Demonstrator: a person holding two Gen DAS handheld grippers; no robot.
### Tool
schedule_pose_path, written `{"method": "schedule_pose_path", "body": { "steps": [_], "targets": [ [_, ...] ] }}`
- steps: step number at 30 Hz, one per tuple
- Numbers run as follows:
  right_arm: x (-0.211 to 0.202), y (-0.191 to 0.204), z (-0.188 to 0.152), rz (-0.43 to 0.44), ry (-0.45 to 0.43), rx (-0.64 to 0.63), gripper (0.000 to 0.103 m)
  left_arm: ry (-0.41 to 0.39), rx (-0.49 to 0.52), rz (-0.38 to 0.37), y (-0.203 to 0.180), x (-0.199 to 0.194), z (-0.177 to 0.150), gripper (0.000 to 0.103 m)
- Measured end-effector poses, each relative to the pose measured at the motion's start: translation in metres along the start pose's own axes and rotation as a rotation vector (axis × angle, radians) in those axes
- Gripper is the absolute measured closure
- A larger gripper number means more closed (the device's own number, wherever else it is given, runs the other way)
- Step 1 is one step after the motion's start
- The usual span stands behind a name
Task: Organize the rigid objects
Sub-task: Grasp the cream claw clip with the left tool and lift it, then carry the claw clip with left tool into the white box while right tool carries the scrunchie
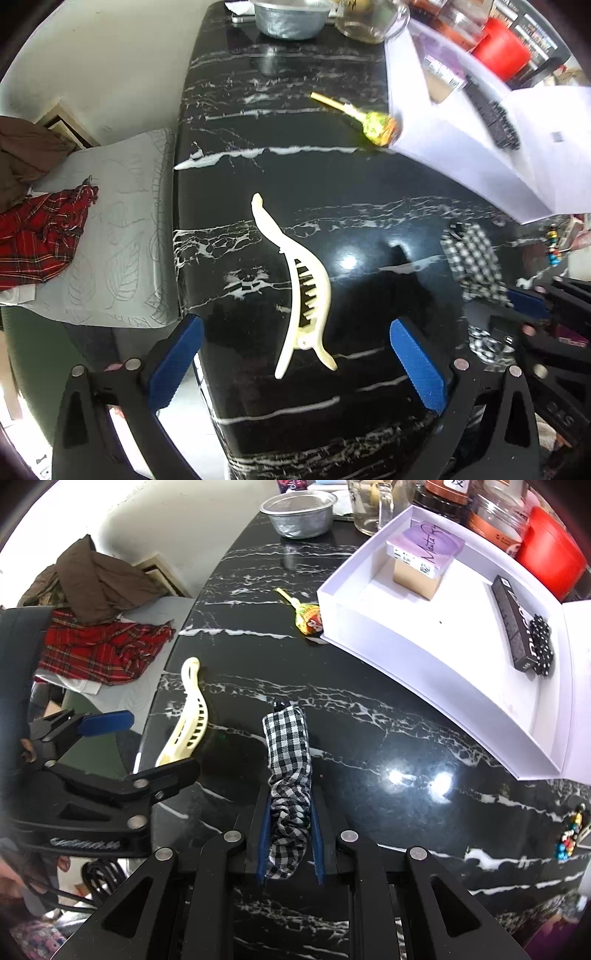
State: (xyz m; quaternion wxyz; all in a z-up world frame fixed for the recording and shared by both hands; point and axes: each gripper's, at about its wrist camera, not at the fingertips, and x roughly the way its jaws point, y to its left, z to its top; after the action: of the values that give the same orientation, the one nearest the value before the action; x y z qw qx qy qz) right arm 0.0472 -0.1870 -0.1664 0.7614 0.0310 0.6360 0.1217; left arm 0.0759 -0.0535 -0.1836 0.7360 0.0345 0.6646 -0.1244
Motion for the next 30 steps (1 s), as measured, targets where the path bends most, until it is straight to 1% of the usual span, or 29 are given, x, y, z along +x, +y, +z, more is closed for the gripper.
{"method": "schedule_pose_path", "body": {
  "steps": [2,5,7,8,9,10,11,12,13,14,15,16,17,18,23,30],
  "targets": [
    [0.002,-0.002,-0.001,-0.003,0.006,0.003,0.084,0.004,-0.006,0.000,-0.001,0.005,0.002,0.000],
    [0.003,-0.004,-0.001,-0.007,0.012,0.005,0.084,-0.018,0.010,0.030,-0.004,0.007,0.004,0.000],
    [0.004,-0.005,-0.002,-0.010,0.013,0.006,0.084,-0.023,0.024,0.016,-0.008,0.008,0.006,0.002],
    [0.004,-0.005,-0.002,-0.011,0.014,0.007,0.084,-0.027,0.033,0.009,-0.009,0.008,0.006,0.010],
    [0.004,-0.006,-0.002,-0.012,0.014,0.009,0.084,-0.026,0.042,0.015,-0.012,0.009,0.007,0.015],
    [0.005,-0.006,-0.001,-0.013,0.016,0.015,0.084,-0.020,0.050,0.019,-0.014,0.011,0.008,0.026],
    [0.005,-0.007,-0.001,-0.014,0.017,0.016,0.084,-0.014,0.058,0.019,-0.015,0.013,0.008,0.030],
    [0.006,-0.006,0.000,-0.015,0.018,0.018,0.084,-0.029,0.072,0.033,-0.017,0.012,0.008,0.036],
    [0.007,-0.007,0.000,-0.016,0.018,0.018,0.084,-0.037,0.080,0.044,-0.019,0.011,0.008,0.045],
    [0.007,-0.007,0.000,-0.017,0.019,0.018,0.084,-0.045,0.089,0.047,-0.020,0.010,0.008,0.059],
    [0.006,-0.008,0.000,-0.018,0.018,0.019,0.084,-0.052,0.094,0.045,-0.021,0.008,0.008,0.067],
    [0.006,-0.008,0.001,-0.019,0.018,0.019,0.084,-0.051,0.093,0.044,-0.021,0.008,0.009,0.079],
    [0.006,-0.009,0.001,-0.020,0.017,0.019,0.084,-0.049,0.091,0.036,-0.020,0.007,0.009,0.082],
    [0.005,-0.008,0.001,-0.020,0.016,0.019,0.084,-0.049,0.089,0.021,-0.021,0.006,0.009,0.082],
    [0.002,-0.007,0.000,-0.020,0.006,0.013,0.084,-0.090,0.111,0.003,-0.026,-0.013,0.007,0.083],
    [-0.006,0.001,0.000,-0.017,-0.016,-0.004,0.084,-0.130,0.123,-0.007,-0.027,-0.037,0.008,0.083]
  ]
}}
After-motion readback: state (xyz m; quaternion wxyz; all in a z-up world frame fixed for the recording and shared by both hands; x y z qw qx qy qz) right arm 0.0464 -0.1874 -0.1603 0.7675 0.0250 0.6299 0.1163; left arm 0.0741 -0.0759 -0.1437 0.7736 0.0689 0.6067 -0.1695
